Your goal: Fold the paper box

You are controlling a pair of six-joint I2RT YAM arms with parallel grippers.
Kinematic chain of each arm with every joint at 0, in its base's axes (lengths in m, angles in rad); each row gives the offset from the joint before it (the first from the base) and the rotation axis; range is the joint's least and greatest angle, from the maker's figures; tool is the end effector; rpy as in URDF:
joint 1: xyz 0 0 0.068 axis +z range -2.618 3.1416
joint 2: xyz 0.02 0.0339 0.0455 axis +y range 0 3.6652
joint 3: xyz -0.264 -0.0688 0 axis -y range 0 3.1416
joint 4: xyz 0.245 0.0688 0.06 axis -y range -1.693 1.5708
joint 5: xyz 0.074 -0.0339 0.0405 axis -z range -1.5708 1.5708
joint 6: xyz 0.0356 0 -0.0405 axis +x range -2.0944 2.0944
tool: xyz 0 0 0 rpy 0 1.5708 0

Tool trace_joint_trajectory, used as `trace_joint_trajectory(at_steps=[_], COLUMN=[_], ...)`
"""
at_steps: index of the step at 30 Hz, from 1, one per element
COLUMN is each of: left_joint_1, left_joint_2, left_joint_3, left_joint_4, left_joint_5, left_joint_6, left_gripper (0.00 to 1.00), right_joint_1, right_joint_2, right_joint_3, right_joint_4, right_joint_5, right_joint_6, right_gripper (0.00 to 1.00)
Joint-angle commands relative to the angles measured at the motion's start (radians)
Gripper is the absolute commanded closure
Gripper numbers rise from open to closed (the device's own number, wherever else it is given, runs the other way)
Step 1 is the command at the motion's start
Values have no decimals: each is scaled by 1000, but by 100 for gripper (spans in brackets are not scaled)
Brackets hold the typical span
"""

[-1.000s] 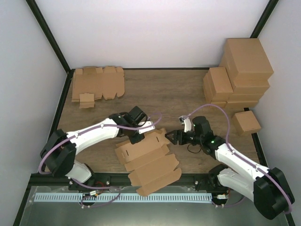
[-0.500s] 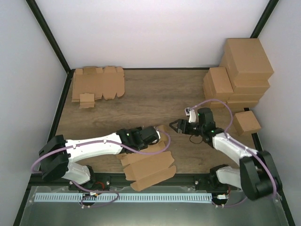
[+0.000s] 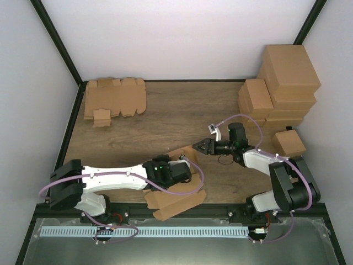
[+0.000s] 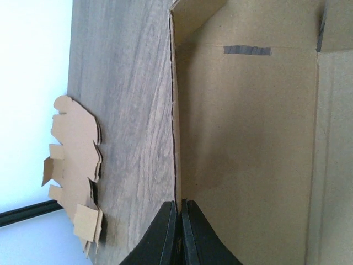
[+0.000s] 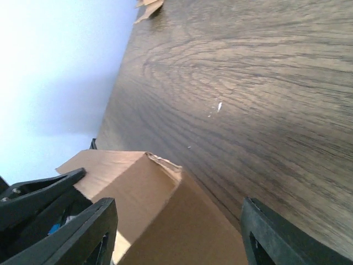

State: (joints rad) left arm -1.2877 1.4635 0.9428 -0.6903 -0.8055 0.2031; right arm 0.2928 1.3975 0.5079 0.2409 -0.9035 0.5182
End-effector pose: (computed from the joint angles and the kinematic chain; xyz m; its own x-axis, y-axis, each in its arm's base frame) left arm 0.0997 -0.2510 0.2138 -0.1362 0.9684 -0.2087 0.6348 0.2470 0.7321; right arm 0.2331 0.0995 0.1630 -0.8878 0.0525 -0.4572 -0.3893 0.4442 0.8070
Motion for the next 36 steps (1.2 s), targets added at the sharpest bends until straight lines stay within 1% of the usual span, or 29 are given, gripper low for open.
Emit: trace_joint_trajectory(at_steps=[1, 3, 4, 6, 7, 10, 13, 15, 17, 21, 25, 28, 33, 36], left_joint_1=[-34, -42, -47, -51, -51, -54, -60, -62, -63, -63, -65, -68, -71, -73], left_joint_2=[44, 63, 71, 82, 86, 97, 112, 122, 132, 130, 116, 114, 107, 100], left_joint_3=[5, 13, 16, 19, 20, 24, 35, 39, 43, 50, 57, 58, 60, 62], left_joint_4=[-3, -10, -11, -9, -9, -3, -8, -10, -6, 14, 22, 19, 19, 27], left_joint_5=[-88, -91, -94, -94, -94, -96, -121, -135, -142, -134, -121, -125, -115, -97], left_joint_6=[-54, -67, -72, -83, -87, -97, -126, -143, -151, -151, -158, -161, -173, -174], left_gripper=[96, 96, 96, 96, 96, 96, 96, 96, 96, 95, 93, 93, 93, 93], right_joint_1=[-6, -5, 2, 27, 34, 36, 40, 63, 121, 254, 316, 337, 382, 398], right_joint_2=[-23, -74, -106, -172, -199, -262, -355, -434, -518, -625, -659, -629, -520, -483], right_joint_3=[-5, -4, 4, 37, 51, 96, 95, 54, 2, -64, -102, -126, -93, -110], right_joint_4=[68, 40, -6, -129, -184, -357, -478, -463, -408, -369, -342, -251, -178, -80], right_joint_5=[-91, -83, -54, 78, 118, 248, 314, 303, 325, 493, 590, 586, 576, 589], right_joint_6=[1, -30, -60, -117, -122, -60, 87, 231, 394, 711, 948, 1024, 1068, 1118], right_gripper=[34, 31, 31, 31, 31, 34, 35, 37, 37, 36, 35, 35, 35, 34])
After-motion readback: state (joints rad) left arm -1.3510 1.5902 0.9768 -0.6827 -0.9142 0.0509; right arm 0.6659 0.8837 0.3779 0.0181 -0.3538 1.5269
